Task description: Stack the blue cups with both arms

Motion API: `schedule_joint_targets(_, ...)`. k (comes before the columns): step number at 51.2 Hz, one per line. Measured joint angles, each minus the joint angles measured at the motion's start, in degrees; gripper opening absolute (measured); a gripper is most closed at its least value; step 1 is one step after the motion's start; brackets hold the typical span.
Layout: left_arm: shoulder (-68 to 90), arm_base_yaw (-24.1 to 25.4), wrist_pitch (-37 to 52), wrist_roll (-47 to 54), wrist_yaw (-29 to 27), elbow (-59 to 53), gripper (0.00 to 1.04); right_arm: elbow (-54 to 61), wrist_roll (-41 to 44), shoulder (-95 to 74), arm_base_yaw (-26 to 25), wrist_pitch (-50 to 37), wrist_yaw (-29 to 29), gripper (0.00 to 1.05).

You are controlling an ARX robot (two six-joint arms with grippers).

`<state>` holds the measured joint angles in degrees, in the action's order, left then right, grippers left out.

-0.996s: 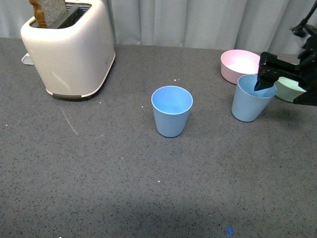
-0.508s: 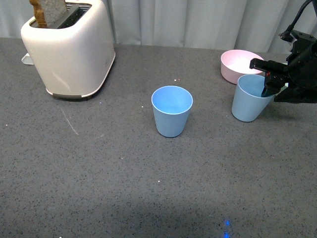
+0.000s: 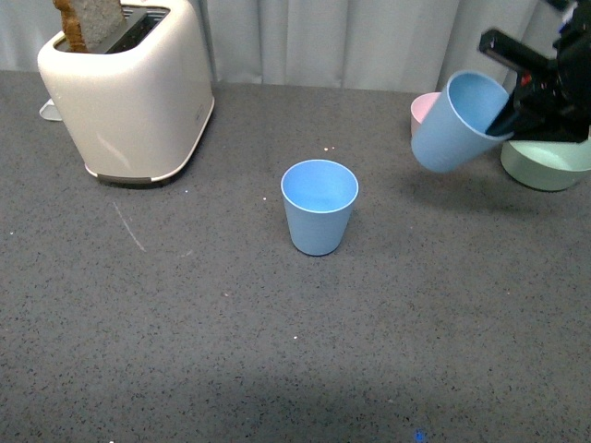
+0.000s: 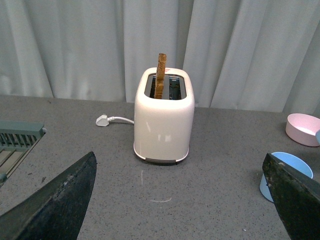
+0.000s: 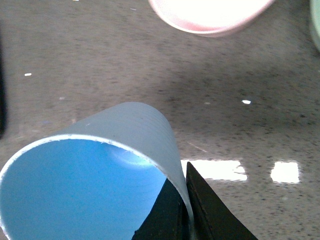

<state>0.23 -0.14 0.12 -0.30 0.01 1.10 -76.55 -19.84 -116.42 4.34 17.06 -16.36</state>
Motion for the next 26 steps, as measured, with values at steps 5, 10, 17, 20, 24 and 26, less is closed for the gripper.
schedule_joint_targets(5,0.0,0.0,0.0,0.0,0.0,0.0,0.98,0.3,0.0,3.6,4.3,0.3,-2.3,0.01)
schedule_joint_targets(10,0.0,0.0,0.0,0.0,0.0,0.0,0.98,1.4,-0.3,4.9,9.6,0.3,-3.1,0.01)
schedule_joint_targets(17,0.0,0.0,0.0,0.0,0.0,0.0,0.98,2.0,-0.5,4.8,12.8,0.4,-2.8,0.01)
schedule_joint_targets(20,0.0,0.0,0.0,0.0,0.0,0.0,0.98,2.0,-0.5,4.7,13.3,0.5,-2.3,0.01)
schedule_joint_targets(24,0.0,0.0,0.0,0.0,0.0,0.0,0.98,2.0,-0.5,4.6,13.5,0.7,-1.4,0.01)
schedule_joint_targets(26,0.0,0.0,0.0,0.0,0.0,0.0,0.98,2.0,-0.5,4.5,13.5,0.8,-1.1,0.01)
